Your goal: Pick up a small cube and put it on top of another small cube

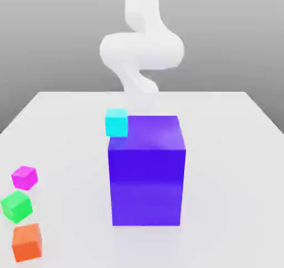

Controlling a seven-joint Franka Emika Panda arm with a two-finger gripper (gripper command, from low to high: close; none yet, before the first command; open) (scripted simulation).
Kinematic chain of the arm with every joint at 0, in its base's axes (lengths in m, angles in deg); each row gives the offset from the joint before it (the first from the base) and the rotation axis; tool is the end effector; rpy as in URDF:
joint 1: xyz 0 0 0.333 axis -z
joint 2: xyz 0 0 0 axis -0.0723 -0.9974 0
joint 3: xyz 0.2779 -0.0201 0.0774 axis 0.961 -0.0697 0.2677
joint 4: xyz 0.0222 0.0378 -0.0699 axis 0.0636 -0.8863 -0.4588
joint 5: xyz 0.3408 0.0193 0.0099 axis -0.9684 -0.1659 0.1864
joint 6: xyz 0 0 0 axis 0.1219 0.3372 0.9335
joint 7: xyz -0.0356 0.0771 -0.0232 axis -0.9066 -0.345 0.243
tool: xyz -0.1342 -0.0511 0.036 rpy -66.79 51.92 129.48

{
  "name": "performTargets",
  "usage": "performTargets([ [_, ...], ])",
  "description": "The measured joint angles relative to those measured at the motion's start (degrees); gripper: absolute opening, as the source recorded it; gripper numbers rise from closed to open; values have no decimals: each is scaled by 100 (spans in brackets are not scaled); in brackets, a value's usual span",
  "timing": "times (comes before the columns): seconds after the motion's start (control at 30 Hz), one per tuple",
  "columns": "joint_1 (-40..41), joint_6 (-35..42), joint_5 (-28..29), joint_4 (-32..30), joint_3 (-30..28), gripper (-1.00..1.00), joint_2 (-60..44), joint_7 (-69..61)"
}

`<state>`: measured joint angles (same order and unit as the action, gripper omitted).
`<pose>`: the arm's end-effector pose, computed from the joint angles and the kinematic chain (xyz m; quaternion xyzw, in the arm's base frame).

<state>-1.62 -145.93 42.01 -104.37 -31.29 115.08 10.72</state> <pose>0.3722 -0.0382 0.6151 -0.8284 0.4353 -0.3133 0.1617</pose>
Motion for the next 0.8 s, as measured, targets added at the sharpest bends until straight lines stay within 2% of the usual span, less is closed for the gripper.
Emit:
performTargets([
  [0.43,1389,-1468,-884,-1169,-1330,0,-2775,1889],
  [0.67,2417,-2281,-986,-1803,-1962,0,-4178,3155],
  [0.8,2672,-2743,-1009,-2037,-2195,0,-4875,3691],
])
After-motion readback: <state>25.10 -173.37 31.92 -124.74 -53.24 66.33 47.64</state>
